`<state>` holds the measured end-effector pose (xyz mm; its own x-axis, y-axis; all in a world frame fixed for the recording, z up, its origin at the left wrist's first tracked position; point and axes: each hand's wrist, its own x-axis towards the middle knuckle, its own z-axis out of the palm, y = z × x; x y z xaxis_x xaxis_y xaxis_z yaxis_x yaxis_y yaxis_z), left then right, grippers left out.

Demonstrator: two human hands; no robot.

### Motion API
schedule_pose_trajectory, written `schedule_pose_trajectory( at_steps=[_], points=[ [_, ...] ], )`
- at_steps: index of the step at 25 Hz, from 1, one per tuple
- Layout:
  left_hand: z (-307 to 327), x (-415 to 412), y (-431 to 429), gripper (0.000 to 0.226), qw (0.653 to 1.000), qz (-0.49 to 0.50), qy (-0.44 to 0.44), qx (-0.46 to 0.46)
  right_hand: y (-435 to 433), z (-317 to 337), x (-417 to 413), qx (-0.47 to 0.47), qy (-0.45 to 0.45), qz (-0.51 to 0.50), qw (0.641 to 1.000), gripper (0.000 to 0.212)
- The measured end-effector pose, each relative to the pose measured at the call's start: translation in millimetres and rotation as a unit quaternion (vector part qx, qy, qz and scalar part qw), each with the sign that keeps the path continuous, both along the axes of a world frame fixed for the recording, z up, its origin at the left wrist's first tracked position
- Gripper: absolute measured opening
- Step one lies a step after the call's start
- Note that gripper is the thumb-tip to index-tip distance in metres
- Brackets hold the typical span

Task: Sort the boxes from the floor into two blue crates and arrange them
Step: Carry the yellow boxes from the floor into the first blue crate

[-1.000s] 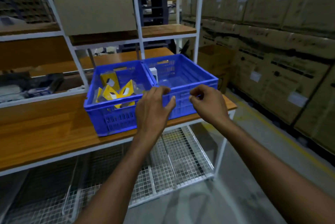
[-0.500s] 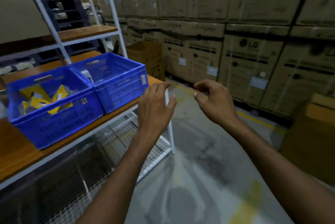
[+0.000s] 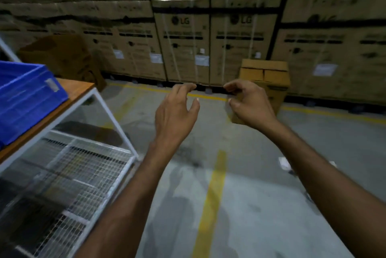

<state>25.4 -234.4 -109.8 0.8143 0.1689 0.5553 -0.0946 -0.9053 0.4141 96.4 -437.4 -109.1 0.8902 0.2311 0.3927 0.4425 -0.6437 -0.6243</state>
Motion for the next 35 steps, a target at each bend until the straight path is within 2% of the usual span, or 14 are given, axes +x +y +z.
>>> schedule_pose_trajectory(
  at_steps=[11, 16, 22, 29, 32, 35],
  points=[
    [-40, 48, -321, 0.031, 0.987, -0.157, 0.038, -0.015, -339, -43, -20, -0.036, 0.038, -0.143, 0.988, 0.038],
    [-61, 68, -420, 0.031, 0.979, -0.193, 0.062, -0.024, -455, -62, -8, -0.047, 0.064, -0.198, 0.977, 0.037],
    [-102, 123, -496, 0.029, 0.961, -0.252, 0.111, -0.025, -524, -113, 22, -0.049, 0.096, -0.237, 0.965, 0.038],
    [-178, 186, -573, 0.029, 0.936, -0.293, 0.192, -0.039, -589, -193, 65, -0.085, 0.136, -0.251, 0.955, 0.038],
    [-220, 212, -613, 0.036, 0.925, -0.296, 0.231, -0.048, -626, -236, 89, -0.106, 0.152, -0.246, 0.951, 0.038],
    [-265, 236, -652, 0.048, 0.931, -0.273, 0.234, -0.063, -664, -283, 115, -0.107, 0.175, -0.227, 0.952, 0.037]
  ],
)
